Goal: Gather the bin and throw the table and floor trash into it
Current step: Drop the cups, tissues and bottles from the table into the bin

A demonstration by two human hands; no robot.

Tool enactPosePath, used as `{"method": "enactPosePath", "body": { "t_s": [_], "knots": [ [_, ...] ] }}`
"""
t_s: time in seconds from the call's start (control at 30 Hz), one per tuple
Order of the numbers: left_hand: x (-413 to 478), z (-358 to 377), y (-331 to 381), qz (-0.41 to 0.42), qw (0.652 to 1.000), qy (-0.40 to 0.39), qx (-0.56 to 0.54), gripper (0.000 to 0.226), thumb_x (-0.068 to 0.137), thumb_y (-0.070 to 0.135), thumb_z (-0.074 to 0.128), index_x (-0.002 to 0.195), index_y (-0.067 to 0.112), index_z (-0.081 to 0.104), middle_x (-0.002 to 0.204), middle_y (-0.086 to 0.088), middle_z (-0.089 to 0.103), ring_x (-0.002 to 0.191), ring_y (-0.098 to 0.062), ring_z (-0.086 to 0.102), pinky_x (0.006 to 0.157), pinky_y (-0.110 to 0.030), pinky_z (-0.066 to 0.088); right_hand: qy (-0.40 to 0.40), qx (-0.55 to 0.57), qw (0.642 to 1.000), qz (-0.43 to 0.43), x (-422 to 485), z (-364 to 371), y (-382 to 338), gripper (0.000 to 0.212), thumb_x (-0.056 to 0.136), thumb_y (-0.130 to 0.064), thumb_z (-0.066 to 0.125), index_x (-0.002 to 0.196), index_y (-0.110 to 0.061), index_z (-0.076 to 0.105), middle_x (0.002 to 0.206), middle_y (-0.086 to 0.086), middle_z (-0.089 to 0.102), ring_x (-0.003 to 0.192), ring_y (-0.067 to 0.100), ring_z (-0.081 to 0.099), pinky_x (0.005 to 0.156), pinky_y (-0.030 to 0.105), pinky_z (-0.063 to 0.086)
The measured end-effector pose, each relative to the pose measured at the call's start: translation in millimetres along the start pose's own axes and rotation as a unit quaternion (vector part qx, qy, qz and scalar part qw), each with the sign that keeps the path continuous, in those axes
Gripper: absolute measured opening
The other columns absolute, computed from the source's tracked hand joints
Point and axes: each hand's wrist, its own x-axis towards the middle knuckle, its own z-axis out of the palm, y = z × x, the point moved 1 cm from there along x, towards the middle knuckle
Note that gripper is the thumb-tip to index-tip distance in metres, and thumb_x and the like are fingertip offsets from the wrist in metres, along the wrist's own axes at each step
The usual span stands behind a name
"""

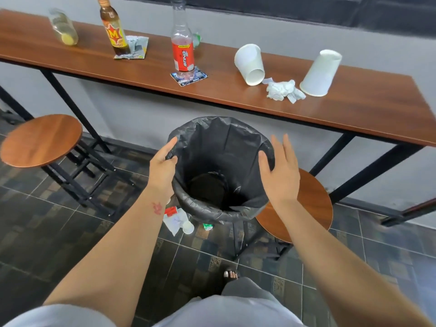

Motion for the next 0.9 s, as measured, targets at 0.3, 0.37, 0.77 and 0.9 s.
{"method": "enactPosePath", "body": {
  "t_s": [0.3,0.37,0.77,0.9],
  "knots": [
    [0,8,7,-0.02,1.0,-0.023,-0.005,0.055,0.101,-0.008,0.043,0.135,0.031,0.064,0.141,0.001,0.06,0.129,-0.023,0.057,0.112,-0.043,0.044,0.131,-0.11,0.984,-0.054,87,-26,-27,0.063,0.094,-0.052,0.047,0.15,-0.028,0.031,0.16,0.008,0.021,0.146,0.027,0.021,0.117,0.043,0.023],
    [1,12,9,-0.023,0.999,-0.029,-0.006,0.055,0.101,-0.008,0.043,0.135,0.03,0.064,0.14,0.001,0.06,0.129,-0.023,0.057,0.112,-0.044,0.045,0.11,-0.122,0.985,-0.044,103,-25,-27,0.06,0.094,-0.048,0.051,0.149,-0.033,0.032,0.16,0.008,0.019,0.146,0.03,0.02,0.116,0.044,0.025],
    [9,39,17,-0.021,1.0,-0.013,0.0,0.054,0.102,-0.006,0.043,0.131,0.034,0.066,0.137,0.004,0.062,0.128,-0.023,0.057,0.111,-0.046,0.045,0.057,-0.031,0.996,-0.062,133,-12,-11,0.031,0.097,-0.013,0.052,0.128,-0.012,0.055,0.132,0.009,0.054,0.118,0.029,0.047,0.097,0.038,0.046],
    [4,36,16,-0.033,0.999,-0.009,-0.013,0.054,0.102,-0.006,0.044,0.131,0.032,0.067,0.137,0.003,0.063,0.128,-0.024,0.058,0.11,-0.046,0.046,0.051,-0.012,0.989,-0.135,99,-12,-15,0.029,0.098,-0.016,0.054,0.126,-0.012,0.058,0.137,0.009,0.052,0.124,0.027,0.045,0.101,0.032,0.042]
  ]
}}
